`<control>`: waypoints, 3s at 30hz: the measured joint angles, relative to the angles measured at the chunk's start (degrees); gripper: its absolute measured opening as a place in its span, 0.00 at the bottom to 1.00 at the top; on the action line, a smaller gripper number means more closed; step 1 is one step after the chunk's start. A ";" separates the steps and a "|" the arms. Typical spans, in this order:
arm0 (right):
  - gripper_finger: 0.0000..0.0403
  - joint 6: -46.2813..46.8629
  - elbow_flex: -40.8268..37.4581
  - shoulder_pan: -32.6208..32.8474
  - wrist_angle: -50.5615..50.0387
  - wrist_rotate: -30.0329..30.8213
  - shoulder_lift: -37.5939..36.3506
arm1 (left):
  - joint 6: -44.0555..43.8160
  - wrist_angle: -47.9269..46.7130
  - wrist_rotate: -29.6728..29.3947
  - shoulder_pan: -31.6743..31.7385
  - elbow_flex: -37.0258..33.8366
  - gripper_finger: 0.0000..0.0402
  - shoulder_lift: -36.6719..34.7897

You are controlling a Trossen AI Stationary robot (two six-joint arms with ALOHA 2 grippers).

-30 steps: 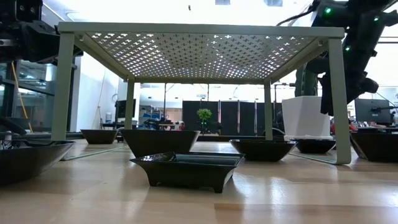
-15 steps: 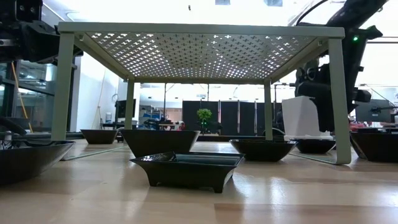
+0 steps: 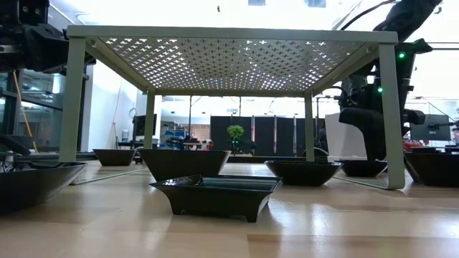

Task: Pick & Place Mini shaped plates
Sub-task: Put the black square shaped plate on the shelf

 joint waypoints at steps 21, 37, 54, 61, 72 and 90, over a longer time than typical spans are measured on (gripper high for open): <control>0.32 -2.49 0.00 -3.11 2.35 -2.44 0.10 | 0.00 0.01 0.00 0.02 0.00 0.28 0.00; 0.32 -2.54 0.00 -3.11 2.35 -3.06 0.10 | 0.00 0.00 0.00 0.02 0.00 0.28 0.00; 0.32 -2.34 0.00 -3.09 2.37 -3.30 0.10 | 0.00 0.01 0.01 0.02 0.00 0.28 0.00; 0.32 -0.56 -4.68 -3.08 8.00 -4.70 -0.08 | 0.00 0.01 0.01 0.02 0.00 0.28 0.01; 0.32 -1.84 -4.93 -3.09 8.77 -3.18 0.03 | 0.00 0.02 0.00 0.02 0.00 0.28 0.01; 0.05 -3.04 -4.66 -3.10 8.73 -3.23 0.03 | 0.00 0.02 0.00 0.02 0.00 0.28 0.02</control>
